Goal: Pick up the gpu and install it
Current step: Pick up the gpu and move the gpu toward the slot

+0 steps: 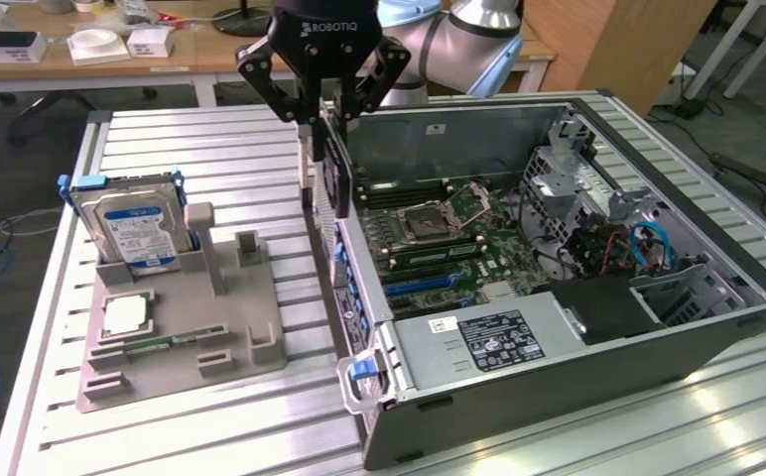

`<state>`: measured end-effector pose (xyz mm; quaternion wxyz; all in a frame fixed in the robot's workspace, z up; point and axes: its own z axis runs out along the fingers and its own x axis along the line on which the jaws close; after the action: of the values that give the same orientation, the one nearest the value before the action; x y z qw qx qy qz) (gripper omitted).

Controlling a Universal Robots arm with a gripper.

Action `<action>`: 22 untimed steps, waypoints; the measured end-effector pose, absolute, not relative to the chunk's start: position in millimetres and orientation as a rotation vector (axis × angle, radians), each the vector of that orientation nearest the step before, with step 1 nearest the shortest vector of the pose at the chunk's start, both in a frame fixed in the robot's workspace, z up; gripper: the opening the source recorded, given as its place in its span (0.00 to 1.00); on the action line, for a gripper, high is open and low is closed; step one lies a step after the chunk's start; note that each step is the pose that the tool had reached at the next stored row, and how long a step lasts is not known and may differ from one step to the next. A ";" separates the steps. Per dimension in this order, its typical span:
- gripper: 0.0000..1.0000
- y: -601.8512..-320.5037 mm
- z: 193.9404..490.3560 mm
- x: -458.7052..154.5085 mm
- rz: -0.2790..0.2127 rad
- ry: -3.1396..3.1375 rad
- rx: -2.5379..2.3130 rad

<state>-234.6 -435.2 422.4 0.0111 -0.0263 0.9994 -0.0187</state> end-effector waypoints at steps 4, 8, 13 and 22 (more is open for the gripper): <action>0.27 -435.2 422.4 -232.0 -0.058 3.118 -0.082; 0.27 -435.3 422.3 -228.7 -0.058 3.118 -0.082; 0.27 -435.2 422.3 -224.8 -0.058 3.118 -0.082; 0.27 -435.2 422.3 -216.3 -0.058 3.118 -0.082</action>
<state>-216.3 -435.2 422.3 0.0111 -0.0263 0.9994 -0.0187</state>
